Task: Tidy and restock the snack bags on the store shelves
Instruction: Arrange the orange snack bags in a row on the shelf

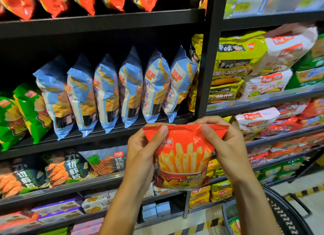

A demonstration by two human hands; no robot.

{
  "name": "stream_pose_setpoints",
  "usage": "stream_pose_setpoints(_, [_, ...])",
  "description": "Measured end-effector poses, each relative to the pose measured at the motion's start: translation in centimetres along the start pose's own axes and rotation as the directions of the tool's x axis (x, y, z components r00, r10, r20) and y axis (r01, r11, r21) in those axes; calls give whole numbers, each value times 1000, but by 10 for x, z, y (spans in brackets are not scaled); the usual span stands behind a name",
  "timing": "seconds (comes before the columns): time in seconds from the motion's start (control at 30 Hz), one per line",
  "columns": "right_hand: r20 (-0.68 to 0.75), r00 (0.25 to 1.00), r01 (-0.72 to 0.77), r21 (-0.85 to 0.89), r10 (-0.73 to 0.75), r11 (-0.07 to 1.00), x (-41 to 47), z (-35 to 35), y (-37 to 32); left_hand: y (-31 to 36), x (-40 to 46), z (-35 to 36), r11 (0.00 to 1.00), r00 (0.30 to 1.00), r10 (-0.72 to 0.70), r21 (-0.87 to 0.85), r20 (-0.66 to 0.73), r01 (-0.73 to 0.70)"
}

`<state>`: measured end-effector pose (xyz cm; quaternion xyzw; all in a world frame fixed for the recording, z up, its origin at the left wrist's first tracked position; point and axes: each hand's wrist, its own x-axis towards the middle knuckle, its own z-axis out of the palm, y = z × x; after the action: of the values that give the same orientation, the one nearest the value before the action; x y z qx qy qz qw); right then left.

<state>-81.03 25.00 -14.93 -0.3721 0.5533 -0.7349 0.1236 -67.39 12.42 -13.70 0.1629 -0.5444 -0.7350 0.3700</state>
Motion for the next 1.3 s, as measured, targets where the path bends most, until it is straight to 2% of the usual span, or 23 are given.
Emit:
stream_pose_setpoints(0.03, [-29, 999, -23, 7, 24, 1000, -1, 1, -1, 0, -1, 2, 1000, 1000, -2, -1, -3, 2])
stream_pose_setpoints(0.2, [-139, 989, 49, 0, -49, 999, -8, 4, 8, -1, -2, 4, 999, 999, -49, -7, 21, 50])
stream_pose_setpoints(0.27, [-90, 995, 46, -3, -46, 999, -13, 4, 10, -2, -1, 6, 996, 997, -81, -42, -13, 80])
stream_pose_setpoints(0.33, [26, 1000, 5, 25, -6, 1000, -19, 1, 20, -2, 2, 5, 990, 992, -103, -108, -70, 95])
stream_pose_setpoints(0.4, [118, 989, -86, -17, 87, 996, -27, -1, 32, -2, 7, 5, 982, 986, -120, -163, -114, 100])
stream_pose_setpoints(0.47, [126, 978, -158, -53, 164, 986, -34, 1, 39, -1, 9, 5, 987, 991, -85, -147, -102, 69])
stream_pose_setpoints(0.5, [97, 982, -155, -64, 161, 986, -37, 4, 38, -1, 10, 5, 993, 997, -33, -118, -69, 25])
stream_pose_setpoints(0.6, [-136, 982, -139, -26, 134, 990, -37, 8, 42, -4, 14, -4, 997, 992, 74, -32, 104, -71])
stream_pose_setpoints(0.7, [-327, 879, -316, 146, 347, 937, -33, 7, 48, -16, 12, -15, 998, 927, -7, 63, 376, -18])
stream_pose_setpoints(0.77, [-310, 850, -381, 199, 427, 903, -31, 8, 49, -23, 8, -17, 993, 881, -99, 97, 463, 61])
stream_pose_setpoints(0.87, [-250, 832, -417, 306, 495, 856, -28, 14, 44, -25, -8, -9, 989, 888, -144, 85, 438, 118])
stream_pose_setpoints(0.9, [-235, 837, -415, 315, 494, 853, -27, 16, 43, -22, -14, -2, 984, 900, -177, 107, 398, 146])
stream_pose_setpoints(0.97, [-239, 839, -409, 317, 490, 856, -27, 18, 42, -24, -5, -10, 972, 960, -190, 180, 207, 154])
stream_pose_setpoints(1.0, [-263, 844, -387, 306, 468, 870, -26, 19, 43, -20, -3, -17, 953, 959, -214, 255, 185, 163])
stream_pose_setpoints(1.07, [-316, 874, -306, 236, 370, 922, -26, 20, 43, -19, 7, -31, 886, 938, -208, 460, 276, 61])
stream_pose_setpoints(1.1, [-330, 890, -254, 212, 314, 944, -27, 22, 40, -26, 10, -35, 844, 948, -152, 535, 281, -23])
stream_pose_setpoints(1.13, [-339, 901, -210, 204, 270, 956, -28, 24, 39, -32, 7, -28, 843, 951, -131, 536, 281, -42])
stream_pose_setpoints(1.23, [-330, 922, -148, 177, 201, 973, -34, 26, 37, -44, -10, -28, 919, 937, -22, 376, 350, -118])
stream_pose_setpoints(1.3, [-226, 957, -142, 171, 179, 975, -38, 25, 29, -46, -10, -25, 943, 965, 64, 301, 255, -143])
